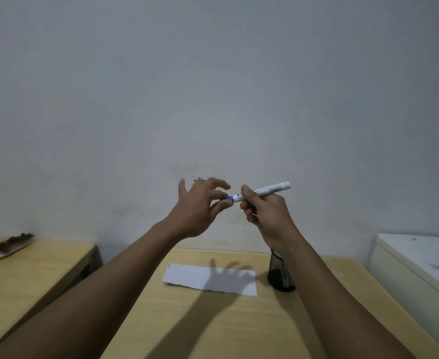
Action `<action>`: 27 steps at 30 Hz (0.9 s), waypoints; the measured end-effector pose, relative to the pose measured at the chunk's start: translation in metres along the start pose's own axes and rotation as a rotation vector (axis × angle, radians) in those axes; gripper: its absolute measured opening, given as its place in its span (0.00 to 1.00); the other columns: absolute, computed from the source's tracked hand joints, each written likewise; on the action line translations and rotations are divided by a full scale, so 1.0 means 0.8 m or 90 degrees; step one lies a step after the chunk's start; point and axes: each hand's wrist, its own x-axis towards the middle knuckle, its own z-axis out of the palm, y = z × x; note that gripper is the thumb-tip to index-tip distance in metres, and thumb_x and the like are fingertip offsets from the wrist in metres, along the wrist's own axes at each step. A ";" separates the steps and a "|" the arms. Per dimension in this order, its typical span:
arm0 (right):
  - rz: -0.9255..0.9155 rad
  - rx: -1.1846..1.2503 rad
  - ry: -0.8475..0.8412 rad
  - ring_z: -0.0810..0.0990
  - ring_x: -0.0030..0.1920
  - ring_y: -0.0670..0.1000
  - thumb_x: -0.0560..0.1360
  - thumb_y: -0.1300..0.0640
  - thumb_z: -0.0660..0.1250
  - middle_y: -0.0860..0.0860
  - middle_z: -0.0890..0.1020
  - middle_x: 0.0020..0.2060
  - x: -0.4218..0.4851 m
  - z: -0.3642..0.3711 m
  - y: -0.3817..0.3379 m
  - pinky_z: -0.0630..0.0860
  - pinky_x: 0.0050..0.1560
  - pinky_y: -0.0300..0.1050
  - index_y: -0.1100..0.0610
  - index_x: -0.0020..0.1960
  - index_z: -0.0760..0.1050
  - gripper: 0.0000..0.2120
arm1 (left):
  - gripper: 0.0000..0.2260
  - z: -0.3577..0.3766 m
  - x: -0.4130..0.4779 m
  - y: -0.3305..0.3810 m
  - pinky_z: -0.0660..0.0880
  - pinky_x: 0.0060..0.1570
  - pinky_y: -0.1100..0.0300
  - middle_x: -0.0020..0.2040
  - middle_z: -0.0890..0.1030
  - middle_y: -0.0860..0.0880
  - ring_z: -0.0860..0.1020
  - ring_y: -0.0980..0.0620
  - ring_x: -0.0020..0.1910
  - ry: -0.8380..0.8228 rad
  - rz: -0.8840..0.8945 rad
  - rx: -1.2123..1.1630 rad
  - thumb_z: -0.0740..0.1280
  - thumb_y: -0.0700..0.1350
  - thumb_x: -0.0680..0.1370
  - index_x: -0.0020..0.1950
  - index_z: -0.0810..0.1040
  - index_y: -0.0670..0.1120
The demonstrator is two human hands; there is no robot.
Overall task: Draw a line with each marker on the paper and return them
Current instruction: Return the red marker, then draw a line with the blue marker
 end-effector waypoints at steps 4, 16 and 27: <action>0.011 -0.021 -0.064 0.73 0.33 0.46 0.80 0.52 0.70 0.49 0.80 0.32 0.003 0.033 0.017 0.69 0.40 0.43 0.58 0.47 0.83 0.10 | 0.17 -0.023 -0.019 -0.040 0.57 0.68 0.37 0.63 0.73 0.61 0.70 0.58 0.62 -0.067 -0.061 -0.091 0.57 0.61 0.79 0.38 0.81 0.59; 0.032 -0.180 -0.077 0.80 0.32 0.46 0.73 0.56 0.78 0.54 0.86 0.37 0.035 0.097 0.158 0.75 0.33 0.40 0.59 0.48 0.86 0.07 | 0.11 0.041 -0.122 -0.187 0.50 0.70 0.36 0.64 0.75 0.60 0.69 0.54 0.65 -0.170 -0.232 0.050 0.63 0.61 0.77 0.51 0.81 0.59; 0.092 -0.315 -0.130 0.80 0.32 0.42 0.74 0.59 0.75 0.53 0.85 0.36 0.059 0.119 0.274 0.75 0.32 0.35 0.57 0.45 0.82 0.03 | 0.14 0.109 -0.166 -0.220 0.44 0.72 0.32 0.66 0.75 0.57 0.68 0.54 0.67 -0.220 -0.224 0.073 0.60 0.60 0.78 0.58 0.80 0.60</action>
